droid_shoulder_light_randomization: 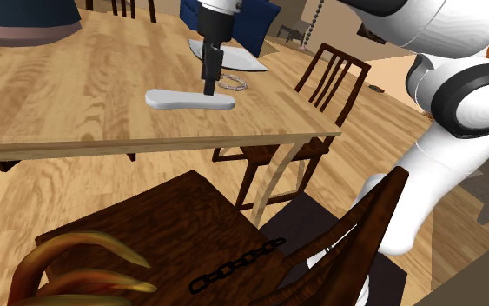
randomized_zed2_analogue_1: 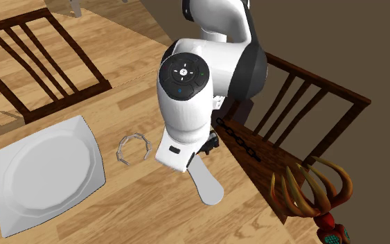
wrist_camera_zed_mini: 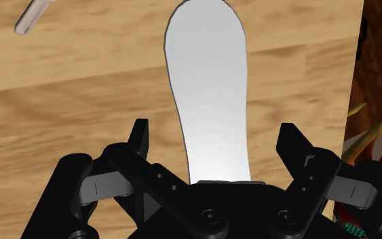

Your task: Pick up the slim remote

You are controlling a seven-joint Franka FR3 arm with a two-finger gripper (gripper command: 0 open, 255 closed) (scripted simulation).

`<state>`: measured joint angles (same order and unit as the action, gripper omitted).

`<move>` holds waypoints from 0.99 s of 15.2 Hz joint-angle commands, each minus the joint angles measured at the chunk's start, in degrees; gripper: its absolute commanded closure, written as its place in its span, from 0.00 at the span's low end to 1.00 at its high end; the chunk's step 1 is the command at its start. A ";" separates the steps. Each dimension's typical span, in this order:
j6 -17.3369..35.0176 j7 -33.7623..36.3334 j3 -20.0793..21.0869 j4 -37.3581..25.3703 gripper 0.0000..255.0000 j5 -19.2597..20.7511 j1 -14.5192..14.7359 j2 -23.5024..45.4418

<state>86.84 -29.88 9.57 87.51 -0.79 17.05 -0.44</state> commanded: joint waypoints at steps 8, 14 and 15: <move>5.58 -0.89 0.53 5.67 0.00 0.21 0.52 -0.20; 5.61 -0.92 0.52 5.93 1.00 0.17 0.50 -0.44; 5.60 -0.93 0.51 5.93 1.00 0.16 0.50 -0.44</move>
<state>92.42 -30.84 10.09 93.35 -0.63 17.55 -0.94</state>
